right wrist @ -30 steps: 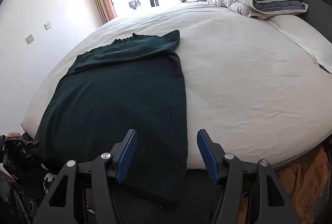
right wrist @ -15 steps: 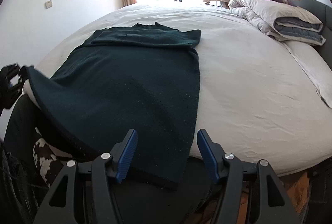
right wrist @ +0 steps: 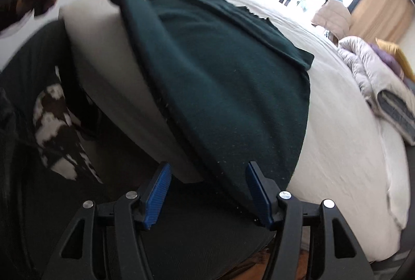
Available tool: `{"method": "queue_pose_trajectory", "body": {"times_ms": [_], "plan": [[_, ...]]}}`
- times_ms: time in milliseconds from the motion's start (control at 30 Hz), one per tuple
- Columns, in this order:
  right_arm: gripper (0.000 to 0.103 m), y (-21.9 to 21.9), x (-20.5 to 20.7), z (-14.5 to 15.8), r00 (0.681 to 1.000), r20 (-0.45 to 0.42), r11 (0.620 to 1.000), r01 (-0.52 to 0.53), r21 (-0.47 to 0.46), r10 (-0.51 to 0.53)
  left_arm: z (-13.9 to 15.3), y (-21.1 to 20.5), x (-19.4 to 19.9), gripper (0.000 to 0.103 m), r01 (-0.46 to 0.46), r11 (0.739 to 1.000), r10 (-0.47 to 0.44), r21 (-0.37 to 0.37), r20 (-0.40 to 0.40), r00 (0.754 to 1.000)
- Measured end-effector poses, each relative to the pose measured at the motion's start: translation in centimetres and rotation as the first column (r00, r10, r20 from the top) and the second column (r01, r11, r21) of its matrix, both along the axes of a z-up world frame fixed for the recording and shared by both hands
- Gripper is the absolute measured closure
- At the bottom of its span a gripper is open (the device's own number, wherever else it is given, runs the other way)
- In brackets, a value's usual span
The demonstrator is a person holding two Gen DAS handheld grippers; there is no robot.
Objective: Fold small clothes
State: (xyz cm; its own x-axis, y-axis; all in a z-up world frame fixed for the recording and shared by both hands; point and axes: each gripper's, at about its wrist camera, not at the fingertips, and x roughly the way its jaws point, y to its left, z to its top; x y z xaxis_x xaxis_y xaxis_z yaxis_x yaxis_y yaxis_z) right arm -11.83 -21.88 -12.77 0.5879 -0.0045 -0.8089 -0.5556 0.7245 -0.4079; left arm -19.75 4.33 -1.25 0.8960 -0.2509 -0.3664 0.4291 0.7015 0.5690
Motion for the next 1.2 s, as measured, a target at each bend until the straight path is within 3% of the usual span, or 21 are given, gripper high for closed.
{"method": "queue_pose_trajectory", "body": {"times_ms": [100, 267, 333, 700, 933, 1200], "plan": [[0.057, 0.3, 0.7, -0.9, 0.999, 0.031, 0.996, 0.028, -0.087, -0.026, 0.6, 0.3, -0.3, 0.097, -0.007, 1.0, 0.007, -0.007, 0.009, 1.0], [0.079, -0.8, 1.5, -0.8, 0.993, 0.076, 0.987, 0.099, -0.124, -0.09, 1.3, 1.0, 0.1, 0.097, -0.027, 0.999, 0.027, -0.036, 0.003, 1.0], [0.099, -1.3, 1.7, 0.0, 0.987, 0.108, 0.986, 0.127, -0.106, -0.116, 1.3, 1.2, 0.3, 0.097, -0.035, 0.998, 0.035, -0.056, -0.006, 0.999], [0.099, -4.0, 2.5, 6.5, 0.92, 0.301, 0.968, 0.242, 0.068, -0.251, 1.6, 1.4, 0.6, 0.097, -0.053, 0.996, 0.053, -0.079, -0.004, 0.999], [0.099, -3.3, 5.0, 10.0, 0.874, 0.411, 0.966, 0.248, 0.079, -0.258, 2.9, 2.2, 1.5, 0.097, -0.09, 0.984, 0.087, -0.155, -0.031, 0.996], [0.099, -1.1, 10.2, 14.2, 0.81, 0.541, 0.973, 0.219, 0.078, -0.226, 5.7, 3.7, 4.7, 0.097, -0.165, 0.951, 0.158, -0.26, -0.051, 0.986]]}}
